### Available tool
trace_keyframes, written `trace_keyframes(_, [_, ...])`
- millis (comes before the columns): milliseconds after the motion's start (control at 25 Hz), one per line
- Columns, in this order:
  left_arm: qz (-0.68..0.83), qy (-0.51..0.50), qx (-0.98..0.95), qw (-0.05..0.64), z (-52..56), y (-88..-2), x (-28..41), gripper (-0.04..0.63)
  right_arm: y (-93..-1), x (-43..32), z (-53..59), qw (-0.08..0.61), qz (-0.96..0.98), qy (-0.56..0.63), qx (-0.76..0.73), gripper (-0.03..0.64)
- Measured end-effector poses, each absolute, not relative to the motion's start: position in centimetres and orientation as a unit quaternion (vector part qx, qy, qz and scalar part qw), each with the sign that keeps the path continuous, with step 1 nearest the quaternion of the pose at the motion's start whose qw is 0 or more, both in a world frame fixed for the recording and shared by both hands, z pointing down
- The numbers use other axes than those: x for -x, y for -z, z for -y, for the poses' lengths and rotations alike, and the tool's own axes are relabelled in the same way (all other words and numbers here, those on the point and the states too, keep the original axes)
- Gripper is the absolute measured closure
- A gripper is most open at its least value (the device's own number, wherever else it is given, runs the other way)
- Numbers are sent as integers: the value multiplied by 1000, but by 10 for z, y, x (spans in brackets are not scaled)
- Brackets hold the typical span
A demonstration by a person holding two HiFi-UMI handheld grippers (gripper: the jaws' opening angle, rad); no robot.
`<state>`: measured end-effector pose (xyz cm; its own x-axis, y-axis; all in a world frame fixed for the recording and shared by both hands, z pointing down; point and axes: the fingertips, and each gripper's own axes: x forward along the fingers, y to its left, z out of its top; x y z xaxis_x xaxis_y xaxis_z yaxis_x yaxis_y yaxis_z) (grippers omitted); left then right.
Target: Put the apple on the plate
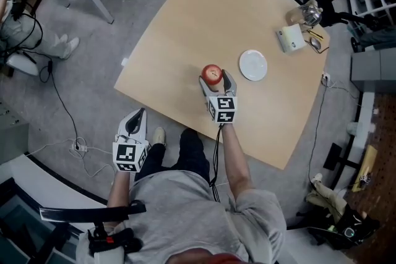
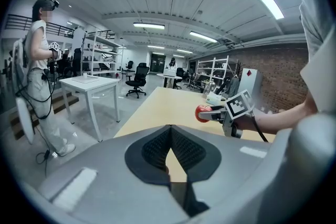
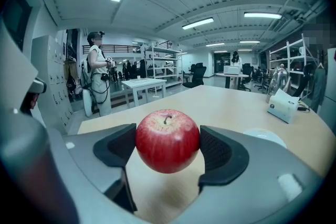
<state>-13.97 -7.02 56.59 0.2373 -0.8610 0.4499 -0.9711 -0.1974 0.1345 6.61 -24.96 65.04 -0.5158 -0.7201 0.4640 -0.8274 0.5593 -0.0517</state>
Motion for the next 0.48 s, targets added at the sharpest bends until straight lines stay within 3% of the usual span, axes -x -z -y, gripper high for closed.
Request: trace_keyframes(480, [571,-139,-785,197,105,-567,94,575,-646,-127,267,197,841,-138,-485,233])
